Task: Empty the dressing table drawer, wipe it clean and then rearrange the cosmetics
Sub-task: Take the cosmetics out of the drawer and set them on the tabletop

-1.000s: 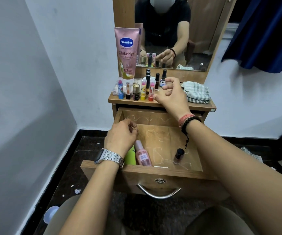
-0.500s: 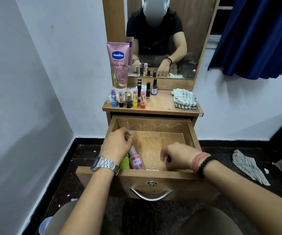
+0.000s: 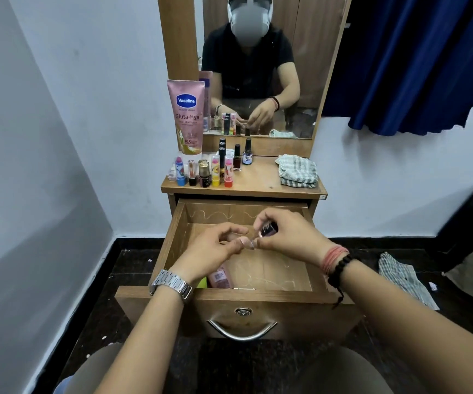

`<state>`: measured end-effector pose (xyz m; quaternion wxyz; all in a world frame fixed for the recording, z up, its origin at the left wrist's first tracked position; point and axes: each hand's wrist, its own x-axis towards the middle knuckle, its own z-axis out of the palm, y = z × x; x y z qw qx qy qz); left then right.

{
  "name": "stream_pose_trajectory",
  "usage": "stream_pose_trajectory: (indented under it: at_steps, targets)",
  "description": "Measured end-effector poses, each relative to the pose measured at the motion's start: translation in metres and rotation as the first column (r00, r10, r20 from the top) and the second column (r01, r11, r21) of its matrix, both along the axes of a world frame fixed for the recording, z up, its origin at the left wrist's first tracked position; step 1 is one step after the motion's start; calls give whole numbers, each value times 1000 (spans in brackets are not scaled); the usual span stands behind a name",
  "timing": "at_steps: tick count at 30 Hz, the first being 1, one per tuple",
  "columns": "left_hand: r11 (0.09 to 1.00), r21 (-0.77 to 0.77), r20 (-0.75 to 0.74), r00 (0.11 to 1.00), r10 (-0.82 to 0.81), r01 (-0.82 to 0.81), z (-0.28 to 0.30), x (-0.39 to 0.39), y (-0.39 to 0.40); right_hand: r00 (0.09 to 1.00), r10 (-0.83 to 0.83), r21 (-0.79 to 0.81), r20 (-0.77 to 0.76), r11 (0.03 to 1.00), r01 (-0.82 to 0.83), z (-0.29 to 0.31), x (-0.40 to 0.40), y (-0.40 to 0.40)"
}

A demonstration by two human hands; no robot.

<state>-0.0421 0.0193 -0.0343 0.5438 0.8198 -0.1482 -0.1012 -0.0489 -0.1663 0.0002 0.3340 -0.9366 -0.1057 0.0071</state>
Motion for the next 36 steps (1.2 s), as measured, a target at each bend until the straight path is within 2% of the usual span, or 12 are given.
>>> stream_pose_trajectory:
  at_steps: [2,5,10,12,18,26,32,36]
  targets:
    - [981,-193,-75,997,4,-19,2,-3,-3,999,-3,106,37,994,-1,9,1,4]
    - [902,-426,-161,987,6,-75,5,-4,-4,999,-9,244,51,970,-4,17,5,7]
    - [818,-541,-214,973,87,-192,7,0,-1,1000,12,506,7,862,-14,16,5,12]
    - [778,-584,-258,962,94,-232,7,0,-3,999,23,546,22,838,-31,12,6,14]
    - [762,-590,-269,955,125,-266,6,-1,-5,997,-9,474,72,880,-26,7,12,16]
    - [903,-385,-120,981,155,-190,-2,3,-4,955,-236,357,179,920,161,31,81,-1]
    - [937,-305,-36,986,165,-168,-6,11,1,930,-238,78,279,971,225,33,142,7]
    - [943,-290,-22,986,166,-165,-8,14,4,935,-216,5,282,975,224,23,166,16]
